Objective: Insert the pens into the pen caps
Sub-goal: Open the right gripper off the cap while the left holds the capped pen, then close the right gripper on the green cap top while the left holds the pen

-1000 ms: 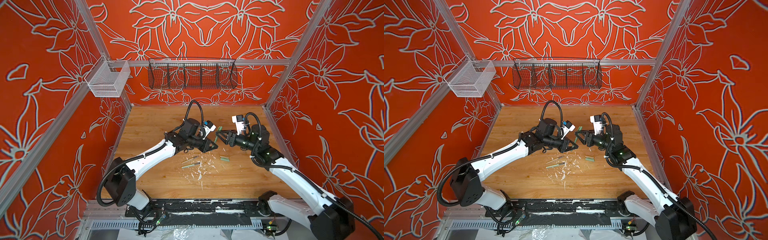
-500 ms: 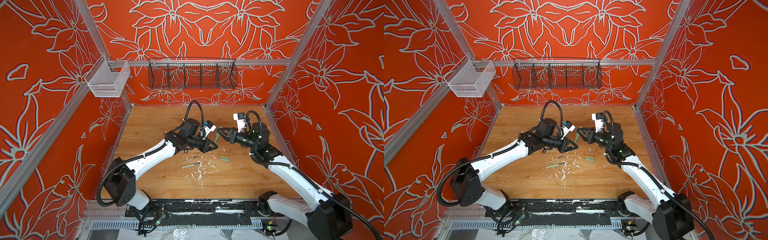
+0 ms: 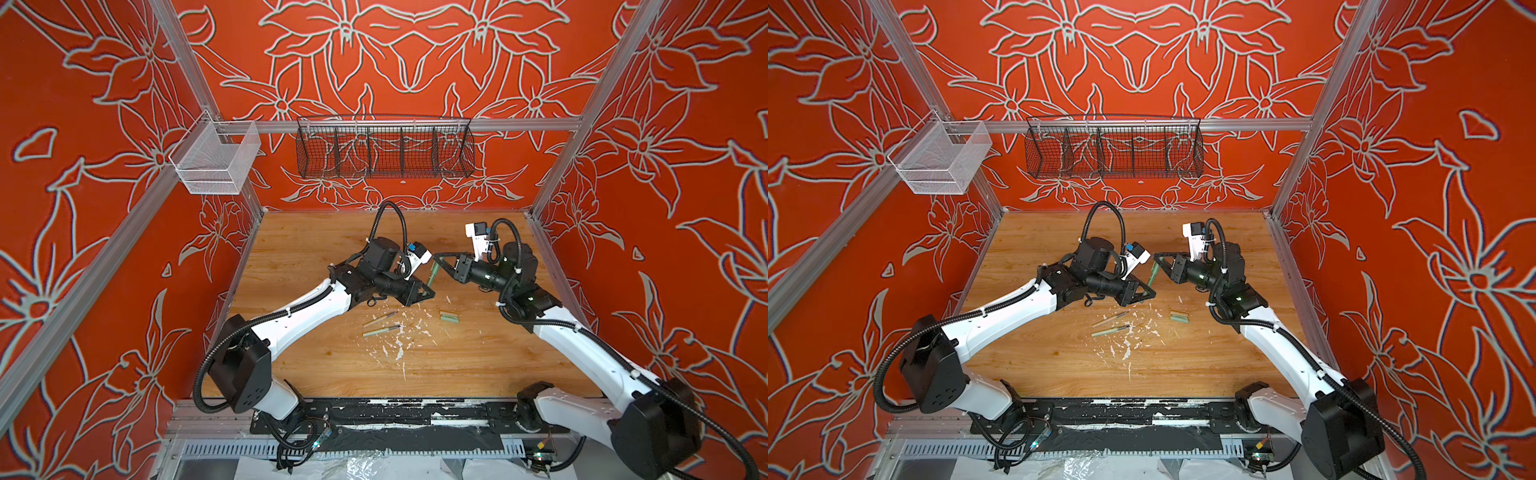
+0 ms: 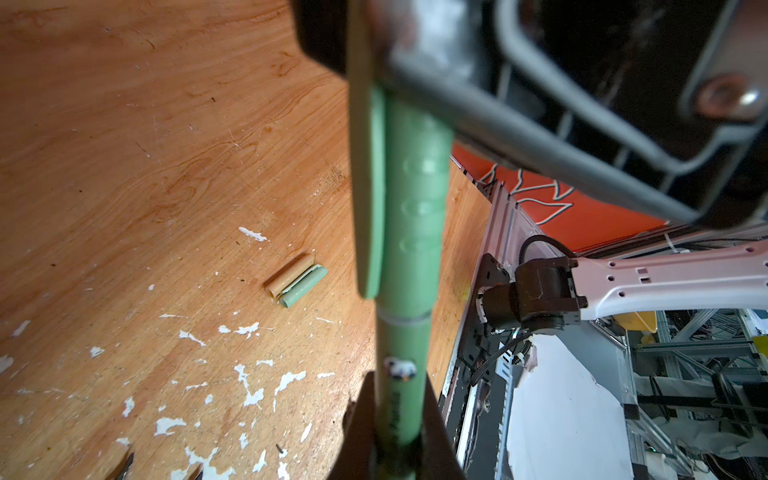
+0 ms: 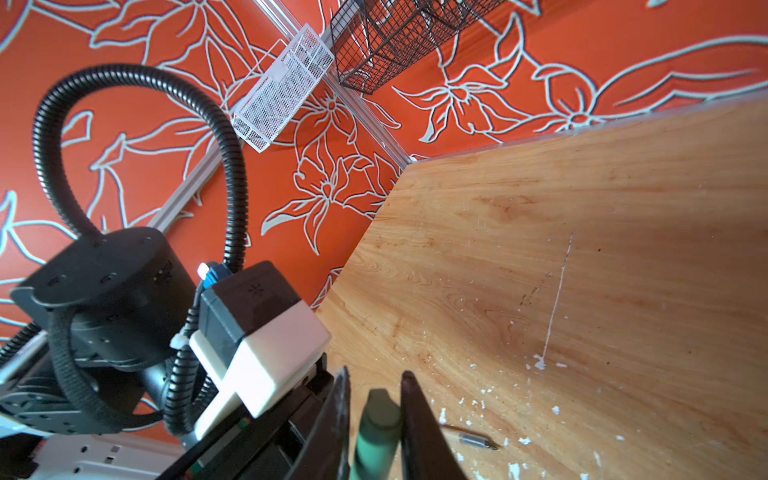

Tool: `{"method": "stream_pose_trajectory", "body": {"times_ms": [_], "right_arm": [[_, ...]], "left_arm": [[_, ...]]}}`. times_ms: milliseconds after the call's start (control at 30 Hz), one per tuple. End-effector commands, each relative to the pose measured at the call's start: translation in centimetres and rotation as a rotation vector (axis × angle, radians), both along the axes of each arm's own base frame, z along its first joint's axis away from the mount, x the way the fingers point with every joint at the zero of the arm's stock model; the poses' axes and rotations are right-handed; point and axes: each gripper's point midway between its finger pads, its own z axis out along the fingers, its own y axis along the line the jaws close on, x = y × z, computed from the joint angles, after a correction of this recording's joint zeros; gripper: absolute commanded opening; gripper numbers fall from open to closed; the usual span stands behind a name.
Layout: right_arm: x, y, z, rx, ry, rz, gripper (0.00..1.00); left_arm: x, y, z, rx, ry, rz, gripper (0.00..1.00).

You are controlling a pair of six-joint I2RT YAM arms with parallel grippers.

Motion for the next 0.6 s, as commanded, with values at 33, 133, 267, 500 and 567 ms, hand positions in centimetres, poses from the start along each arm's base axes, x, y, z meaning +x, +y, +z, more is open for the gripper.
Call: {"method": "stream_pose_trajectory", "body": {"times_ms": [33, 133, 267, 500, 567], "right_arm": [[-0.1, 0.0, 2.0, 0.016, -0.037, 0.015, 0.11], [-0.1, 0.1, 1.5, 0.005, -0.024, 0.016, 0.00], [-0.4, 0.1, 1.3, -0.018, -0.021, 0.030, 0.00], [-1.3, -0.3, -1.2, -0.073, -0.006, 0.037, 0.00], [-1.6, -0.2, -1.6, -0.053, 0.002, 0.041, 0.00]], "left_arm": [[0.6, 0.3, -0.6, 0.039, -0.022, 0.035, 0.00], [1.5, 0.7, -0.2, 0.054, -0.047, 0.083, 0.00], [2.9, 0.9, 0.4, 0.082, -0.072, 0.135, 0.00], [6.6, 1.1, 5.7, -0.023, -0.084, 0.211, 0.00], [7.5, 1.1, 8.1, -0.113, -0.100, 0.198, 0.00]]}}
